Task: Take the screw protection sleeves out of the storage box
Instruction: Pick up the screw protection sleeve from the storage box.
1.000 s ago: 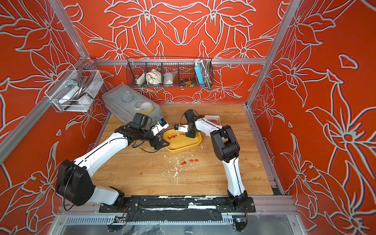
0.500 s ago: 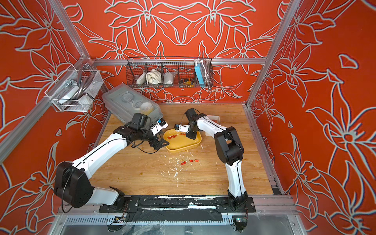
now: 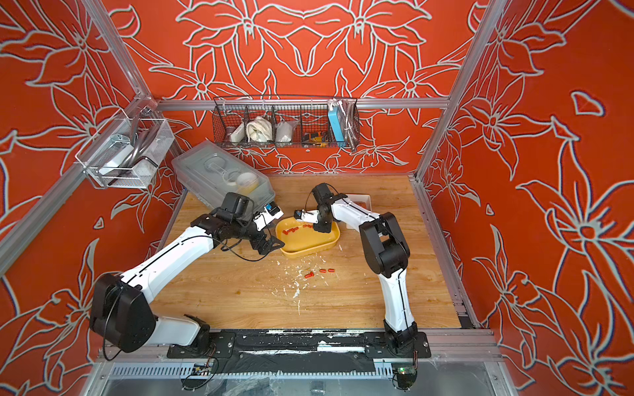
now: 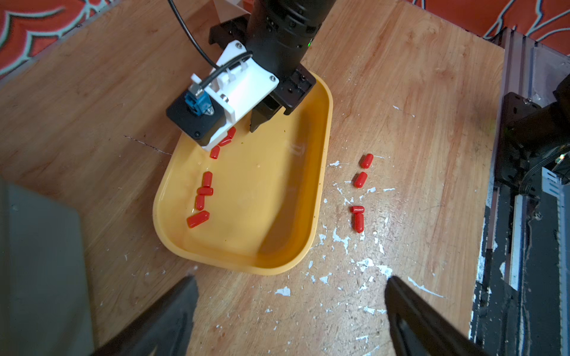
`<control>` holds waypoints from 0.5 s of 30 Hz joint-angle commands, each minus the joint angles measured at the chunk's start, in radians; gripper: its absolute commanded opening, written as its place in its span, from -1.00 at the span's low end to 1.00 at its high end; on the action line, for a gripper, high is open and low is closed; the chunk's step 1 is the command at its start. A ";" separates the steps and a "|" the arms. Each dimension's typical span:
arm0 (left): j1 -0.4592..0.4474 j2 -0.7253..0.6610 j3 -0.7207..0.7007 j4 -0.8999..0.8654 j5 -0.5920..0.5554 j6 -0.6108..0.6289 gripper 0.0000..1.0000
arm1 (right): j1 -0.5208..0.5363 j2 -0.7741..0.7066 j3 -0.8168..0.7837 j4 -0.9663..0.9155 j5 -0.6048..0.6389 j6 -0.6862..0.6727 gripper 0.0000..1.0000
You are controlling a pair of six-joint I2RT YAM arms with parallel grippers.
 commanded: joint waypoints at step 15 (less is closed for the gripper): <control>0.000 -0.009 -0.002 -0.007 -0.003 0.020 0.88 | 0.000 0.073 0.054 0.001 0.046 -0.211 -0.35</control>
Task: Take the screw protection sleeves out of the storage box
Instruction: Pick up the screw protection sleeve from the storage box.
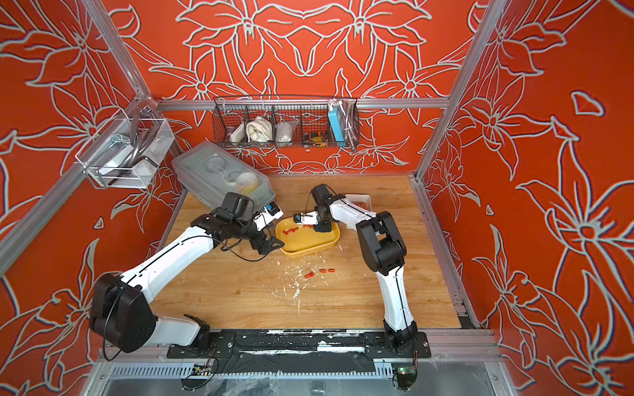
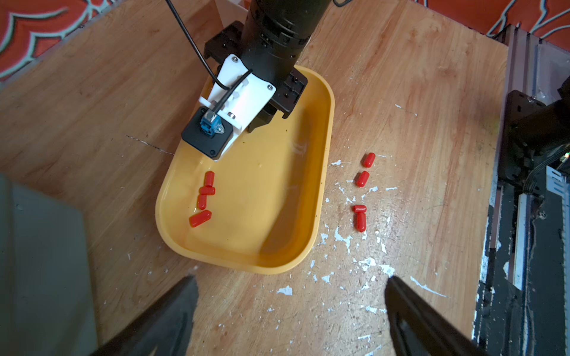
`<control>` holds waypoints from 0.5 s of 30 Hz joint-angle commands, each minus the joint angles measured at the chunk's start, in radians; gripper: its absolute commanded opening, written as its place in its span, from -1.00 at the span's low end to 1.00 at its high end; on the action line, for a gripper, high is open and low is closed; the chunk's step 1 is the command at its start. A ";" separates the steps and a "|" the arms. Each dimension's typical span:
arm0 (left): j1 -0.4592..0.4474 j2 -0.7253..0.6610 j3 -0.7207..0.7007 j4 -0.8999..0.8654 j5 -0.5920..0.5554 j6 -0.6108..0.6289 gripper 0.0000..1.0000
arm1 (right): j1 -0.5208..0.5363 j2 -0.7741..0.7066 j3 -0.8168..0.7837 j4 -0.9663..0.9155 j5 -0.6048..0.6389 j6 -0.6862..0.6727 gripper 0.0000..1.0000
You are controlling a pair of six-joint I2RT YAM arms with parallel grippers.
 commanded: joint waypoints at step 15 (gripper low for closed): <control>0.000 -0.014 -0.007 -0.011 -0.002 0.022 0.88 | 0.000 0.128 0.056 -0.114 0.078 -0.138 -0.53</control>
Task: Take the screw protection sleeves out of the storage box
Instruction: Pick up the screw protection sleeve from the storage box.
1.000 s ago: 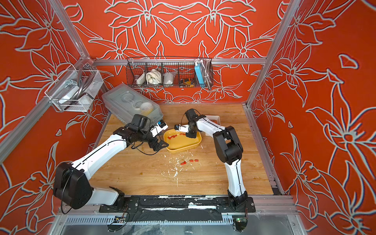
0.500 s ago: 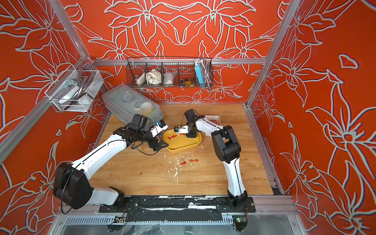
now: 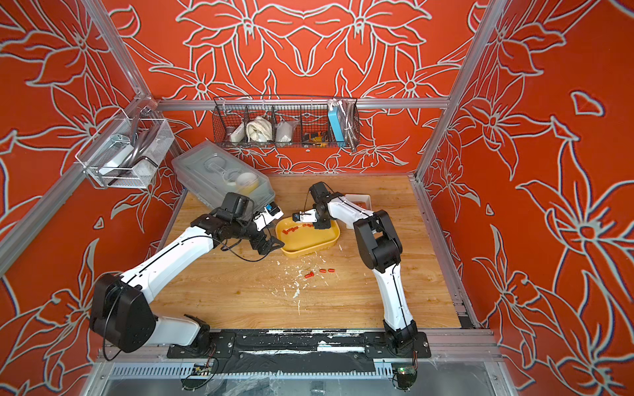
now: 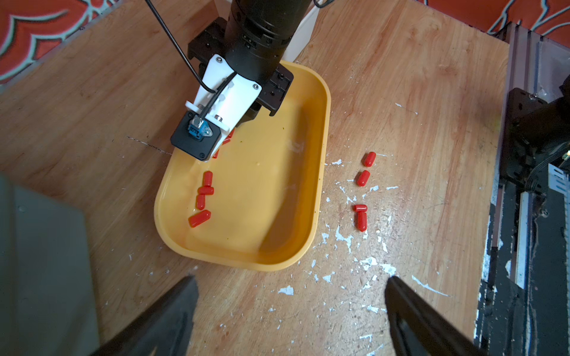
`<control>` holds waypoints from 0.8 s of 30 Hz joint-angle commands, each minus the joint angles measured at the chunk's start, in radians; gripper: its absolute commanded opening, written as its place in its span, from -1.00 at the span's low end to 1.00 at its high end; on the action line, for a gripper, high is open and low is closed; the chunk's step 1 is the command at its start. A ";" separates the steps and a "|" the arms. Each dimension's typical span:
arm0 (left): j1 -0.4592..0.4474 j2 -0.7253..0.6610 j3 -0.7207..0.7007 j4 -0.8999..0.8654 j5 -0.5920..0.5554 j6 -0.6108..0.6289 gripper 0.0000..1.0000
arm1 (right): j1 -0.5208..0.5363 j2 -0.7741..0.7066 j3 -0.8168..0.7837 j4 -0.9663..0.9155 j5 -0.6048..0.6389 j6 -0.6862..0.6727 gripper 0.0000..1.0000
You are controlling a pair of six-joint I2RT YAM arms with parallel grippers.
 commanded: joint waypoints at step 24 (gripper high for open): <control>0.000 -0.042 -0.010 -0.014 -0.012 0.015 0.89 | -0.002 0.024 0.072 -0.187 -0.016 0.005 -1.00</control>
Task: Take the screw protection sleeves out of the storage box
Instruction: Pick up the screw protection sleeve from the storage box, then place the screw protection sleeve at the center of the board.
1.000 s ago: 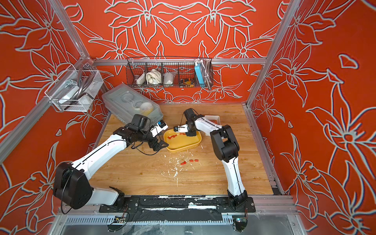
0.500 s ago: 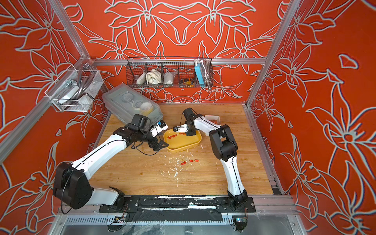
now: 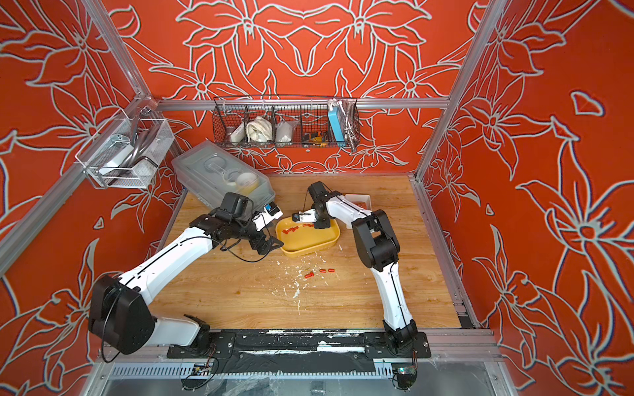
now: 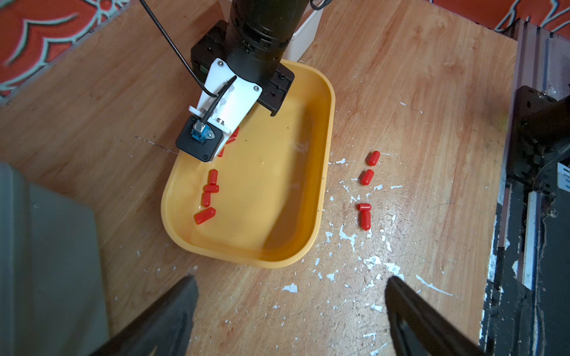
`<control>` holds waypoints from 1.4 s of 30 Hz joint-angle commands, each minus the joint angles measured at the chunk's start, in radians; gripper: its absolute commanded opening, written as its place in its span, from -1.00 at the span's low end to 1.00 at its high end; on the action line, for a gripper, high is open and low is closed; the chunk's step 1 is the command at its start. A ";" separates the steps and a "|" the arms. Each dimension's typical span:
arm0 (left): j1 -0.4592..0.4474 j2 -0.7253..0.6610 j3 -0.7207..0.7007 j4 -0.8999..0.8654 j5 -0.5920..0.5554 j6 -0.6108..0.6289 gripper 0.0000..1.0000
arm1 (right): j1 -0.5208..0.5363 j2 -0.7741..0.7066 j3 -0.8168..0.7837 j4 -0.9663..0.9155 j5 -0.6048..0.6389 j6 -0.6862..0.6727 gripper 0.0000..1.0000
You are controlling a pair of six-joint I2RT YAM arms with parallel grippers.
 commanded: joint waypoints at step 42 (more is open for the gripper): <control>0.002 -0.015 -0.010 -0.014 0.029 0.007 0.97 | 0.006 -0.494 -0.646 -0.069 -0.254 0.417 -1.00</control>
